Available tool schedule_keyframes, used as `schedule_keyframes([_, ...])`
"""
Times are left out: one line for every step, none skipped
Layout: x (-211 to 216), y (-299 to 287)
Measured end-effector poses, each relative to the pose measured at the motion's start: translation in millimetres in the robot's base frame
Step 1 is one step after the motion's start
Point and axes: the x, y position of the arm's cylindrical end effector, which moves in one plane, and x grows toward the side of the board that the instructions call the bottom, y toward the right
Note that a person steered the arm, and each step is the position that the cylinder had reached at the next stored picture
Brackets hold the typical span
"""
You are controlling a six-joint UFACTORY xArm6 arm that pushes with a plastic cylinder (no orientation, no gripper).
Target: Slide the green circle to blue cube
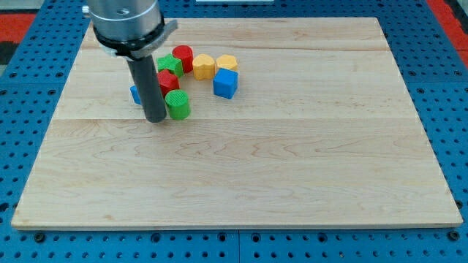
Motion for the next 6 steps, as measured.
schedule_keyframes([-0.2, 7.8])
schedule_keyframes([-0.2, 22.1])
schedule_keyframes([-0.2, 34.2])
schedule_keyframes([0.1, 49.5])
schedule_keyframes([0.1, 62.6])
schedule_keyframes([-0.4, 72.3])
